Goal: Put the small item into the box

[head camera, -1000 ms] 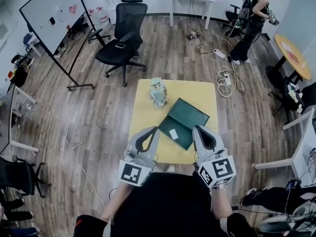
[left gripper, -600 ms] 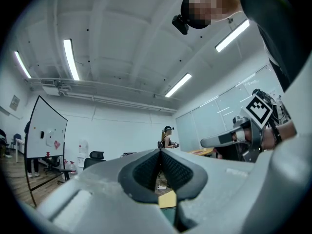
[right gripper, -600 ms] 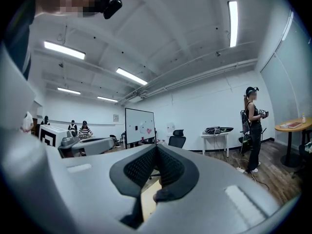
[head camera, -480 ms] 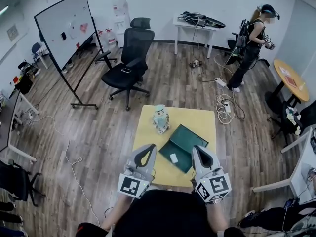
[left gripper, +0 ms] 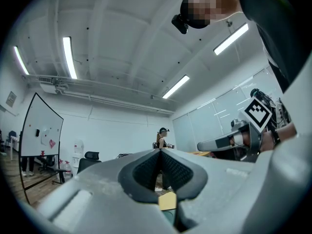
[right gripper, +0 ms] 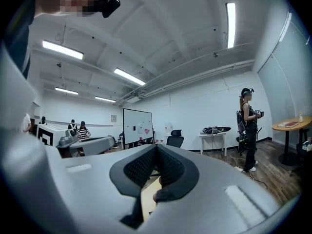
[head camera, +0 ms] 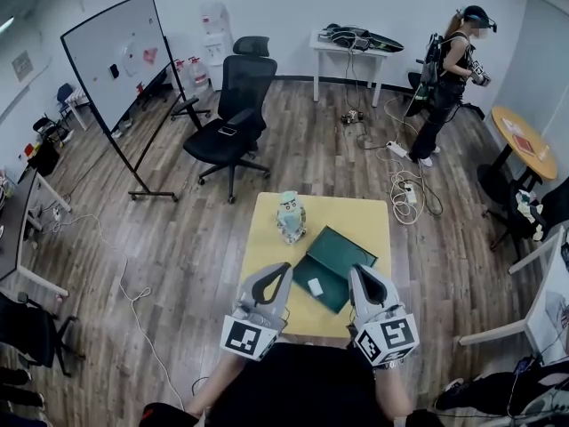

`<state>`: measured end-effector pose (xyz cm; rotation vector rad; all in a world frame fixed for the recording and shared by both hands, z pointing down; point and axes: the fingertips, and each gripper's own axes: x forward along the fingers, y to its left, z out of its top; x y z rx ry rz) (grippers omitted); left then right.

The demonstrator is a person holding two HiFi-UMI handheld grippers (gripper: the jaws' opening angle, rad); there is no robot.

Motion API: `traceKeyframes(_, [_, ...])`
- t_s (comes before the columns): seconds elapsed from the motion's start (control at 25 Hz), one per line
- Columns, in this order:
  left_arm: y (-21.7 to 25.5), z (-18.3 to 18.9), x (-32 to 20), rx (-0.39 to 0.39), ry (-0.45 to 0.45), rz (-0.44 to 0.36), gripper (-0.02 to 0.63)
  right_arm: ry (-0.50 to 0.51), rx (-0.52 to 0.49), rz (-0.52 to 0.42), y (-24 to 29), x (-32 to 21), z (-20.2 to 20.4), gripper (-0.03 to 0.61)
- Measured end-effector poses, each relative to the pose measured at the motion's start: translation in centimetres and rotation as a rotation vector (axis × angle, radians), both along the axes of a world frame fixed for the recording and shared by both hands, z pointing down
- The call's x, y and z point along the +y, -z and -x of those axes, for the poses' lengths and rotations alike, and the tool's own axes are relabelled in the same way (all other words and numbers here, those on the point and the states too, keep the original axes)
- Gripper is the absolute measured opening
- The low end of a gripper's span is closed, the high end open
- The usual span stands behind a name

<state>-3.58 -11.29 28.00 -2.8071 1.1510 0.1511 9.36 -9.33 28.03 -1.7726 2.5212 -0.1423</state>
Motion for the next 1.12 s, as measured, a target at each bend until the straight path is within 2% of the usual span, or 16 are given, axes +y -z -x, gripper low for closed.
traceKeyframes(0.52, [-1.1, -0.6, 1.0, -0.025, -0.026, 0.018, 0.002, 0.019, 0.004, 0.027, -0.9, 0.2, 0.6, 0.002])
traceKeyframes(1.12, [-1.7, 1.3, 1.5, -0.025, 0.016, 0.039, 0.002, 0.051, 0.027, 0.035, -1.4, 0.5, 2.0, 0.002])
